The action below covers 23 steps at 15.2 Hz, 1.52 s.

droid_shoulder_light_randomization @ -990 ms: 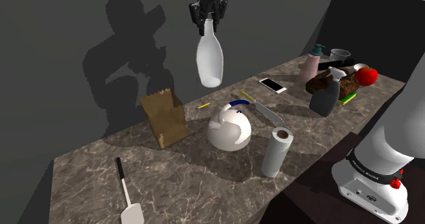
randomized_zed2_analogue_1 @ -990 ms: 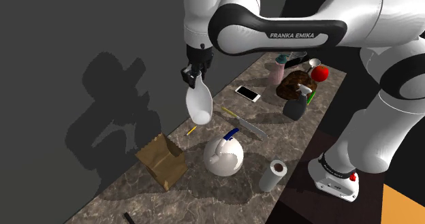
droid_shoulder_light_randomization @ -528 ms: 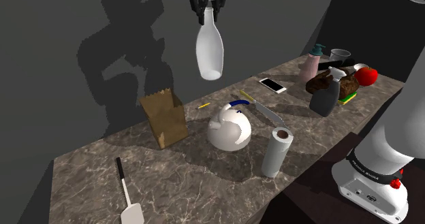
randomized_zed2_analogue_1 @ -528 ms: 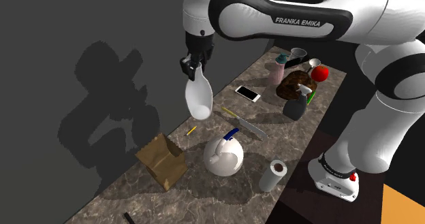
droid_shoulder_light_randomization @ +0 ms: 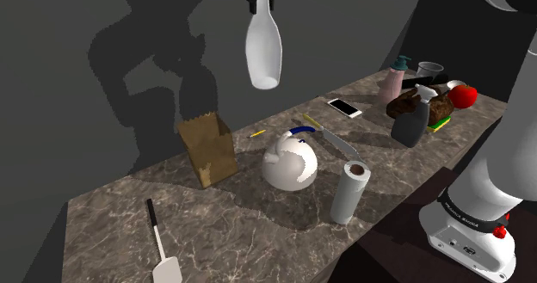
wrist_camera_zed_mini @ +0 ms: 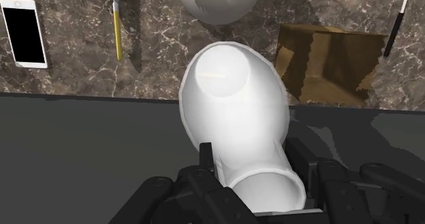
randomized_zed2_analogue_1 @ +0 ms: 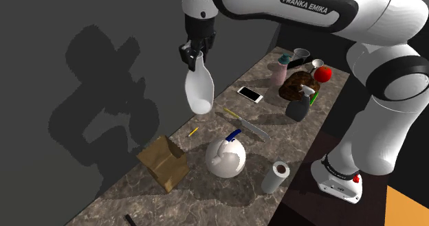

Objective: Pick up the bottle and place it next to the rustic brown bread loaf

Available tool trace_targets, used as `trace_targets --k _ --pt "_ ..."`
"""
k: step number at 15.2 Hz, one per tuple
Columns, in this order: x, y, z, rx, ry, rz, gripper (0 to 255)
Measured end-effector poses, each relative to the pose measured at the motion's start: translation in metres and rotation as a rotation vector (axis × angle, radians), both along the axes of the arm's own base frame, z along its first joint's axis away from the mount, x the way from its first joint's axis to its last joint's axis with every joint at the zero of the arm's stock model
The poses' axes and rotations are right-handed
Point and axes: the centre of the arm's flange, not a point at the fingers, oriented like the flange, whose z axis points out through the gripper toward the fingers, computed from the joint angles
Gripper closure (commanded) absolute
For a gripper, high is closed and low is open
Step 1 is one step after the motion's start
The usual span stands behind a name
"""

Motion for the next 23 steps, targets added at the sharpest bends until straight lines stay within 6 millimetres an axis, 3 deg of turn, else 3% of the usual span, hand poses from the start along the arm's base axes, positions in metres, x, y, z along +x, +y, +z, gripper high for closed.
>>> trace_targets --k 9,23 --pt "-0.001 -0.005 0.041 -0.001 0.002 0.0 255" --pt "-0.011 -0.177 0.001 0.0 0.001 -0.001 255"
